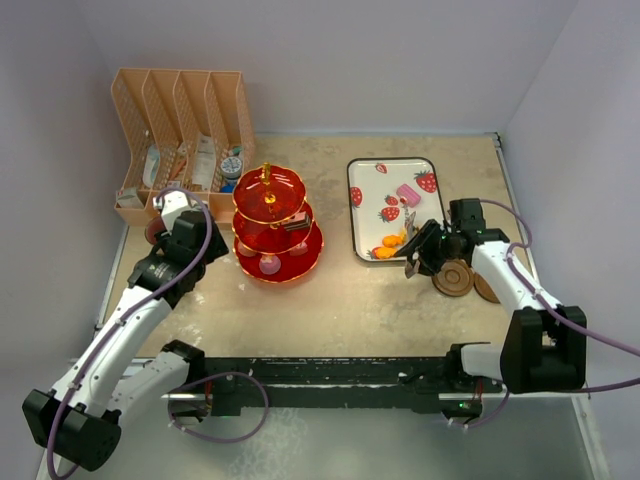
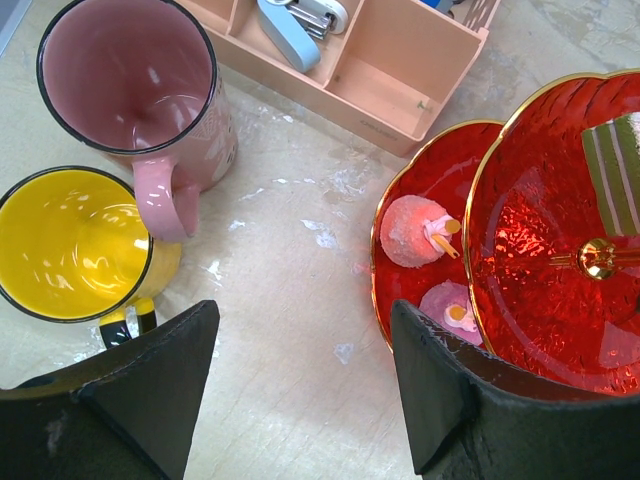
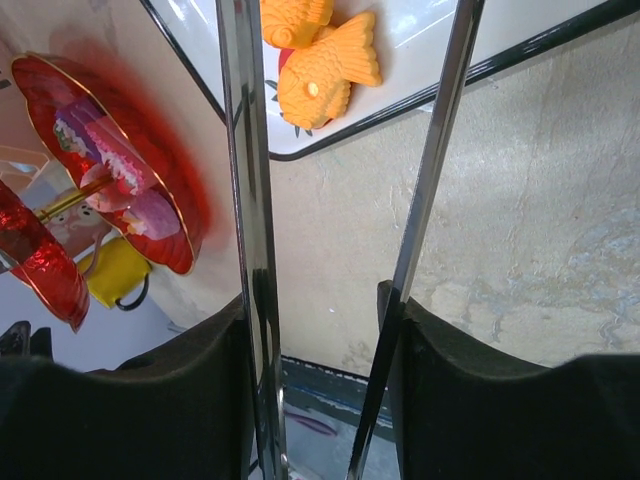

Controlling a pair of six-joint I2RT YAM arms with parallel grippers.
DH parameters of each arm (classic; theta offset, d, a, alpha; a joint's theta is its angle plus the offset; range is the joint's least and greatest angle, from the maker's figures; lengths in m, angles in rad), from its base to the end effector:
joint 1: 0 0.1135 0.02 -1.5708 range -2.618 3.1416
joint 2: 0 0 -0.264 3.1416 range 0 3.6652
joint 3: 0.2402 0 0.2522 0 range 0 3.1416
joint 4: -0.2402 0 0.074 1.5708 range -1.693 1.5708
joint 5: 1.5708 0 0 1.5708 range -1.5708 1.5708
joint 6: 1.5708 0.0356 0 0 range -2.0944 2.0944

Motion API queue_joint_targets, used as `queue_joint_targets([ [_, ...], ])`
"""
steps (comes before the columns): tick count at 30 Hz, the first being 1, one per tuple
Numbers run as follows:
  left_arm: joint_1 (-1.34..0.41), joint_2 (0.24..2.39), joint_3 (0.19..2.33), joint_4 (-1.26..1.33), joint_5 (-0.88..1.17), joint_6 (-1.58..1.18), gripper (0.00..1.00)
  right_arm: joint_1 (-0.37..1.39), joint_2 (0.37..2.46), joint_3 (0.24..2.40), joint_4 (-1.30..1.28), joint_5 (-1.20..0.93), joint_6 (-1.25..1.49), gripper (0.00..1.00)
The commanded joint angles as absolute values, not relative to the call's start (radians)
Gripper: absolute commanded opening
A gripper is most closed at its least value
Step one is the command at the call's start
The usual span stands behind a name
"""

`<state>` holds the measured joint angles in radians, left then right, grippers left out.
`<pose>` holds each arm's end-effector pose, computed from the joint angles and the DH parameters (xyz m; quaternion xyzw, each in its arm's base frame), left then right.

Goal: Serve the afternoon tea
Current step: Pick up the desert from the tray.

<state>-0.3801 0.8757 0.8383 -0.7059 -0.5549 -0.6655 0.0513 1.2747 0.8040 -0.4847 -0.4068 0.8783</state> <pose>0.1692 -0.0474 0.2965 -0.2342 0.8560 0.0242 0.4602 0.2490 0.0269 0.2213 0.3190 0.8793 0.3050 0.1789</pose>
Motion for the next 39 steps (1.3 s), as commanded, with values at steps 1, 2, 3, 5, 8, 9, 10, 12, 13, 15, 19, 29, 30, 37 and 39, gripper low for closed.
queue_joint_targets([
  [1,-0.381,0.877,0.851,-0.692,-0.573,-0.657,0.67,0.049,1.278,0.813,-0.451,-0.411,0.858,0.48],
  [2,-0.381,0.876,0.851,-0.692,-0.574,-0.657,0.67,0.049,1.279,0.814,-0.448,-0.412,0.859,0.47],
  [3,-0.382,0.877,0.851,-0.692,-0.574,-0.656,0.67,0.049,1.279,0.818,-0.449,-0.413,0.857,0.46],
  [5,-0.381,0.877,0.851,-0.691,-0.573,-0.657,0.67,0.049,1.281,0.827,-0.453,-0.414,0.853,0.44],
  [8,-0.382,0.881,0.851,-0.693,-0.572,-0.657,0.67,0.049,1.275,0.832,-0.462,-0.414,0.846,0.40],
  [9,-0.382,0.882,0.851,-0.693,-0.573,-0.657,0.67,0.049,1.268,0.829,-0.463,-0.414,0.847,0.38],
  [10,-0.381,0.882,0.851,-0.693,-0.572,-0.656,0.67,0.049,1.261,0.827,-0.465,-0.412,0.848,0.36],
  [12,-0.381,0.882,0.851,-0.693,-0.572,-0.657,0.67,0.049,1.242,0.818,-0.465,-0.405,0.850,0.33],
  [13,-0.381,0.881,0.851,-0.693,-0.572,-0.658,0.67,0.049,1.232,0.814,-0.464,-0.400,0.852,0.32],
  [15,-0.382,0.881,0.851,-0.693,-0.571,-0.657,0.67,0.049,1.214,0.806,-0.458,-0.391,0.854,0.30],
  [19,-0.381,0.881,0.850,-0.693,-0.570,-0.656,0.67,0.049,1.201,0.804,-0.452,-0.388,0.843,0.27],
  [29,-0.381,0.884,0.849,-0.693,-0.569,-0.658,0.67,0.049,1.196,0.849,-0.487,-0.364,0.751,0.22],
  [30,-0.381,0.883,0.848,-0.693,-0.570,-0.658,0.67,0.049,1.194,0.859,-0.484,-0.389,0.728,0.21],
  [37,-0.382,0.877,0.851,-0.692,-0.571,-0.657,0.67,0.049,1.143,0.951,-0.506,-0.469,0.573,0.21],
  [39,-0.381,0.873,0.849,-0.690,-0.569,-0.658,0.67,0.050,1.118,0.975,-0.535,-0.483,0.534,0.21],
])
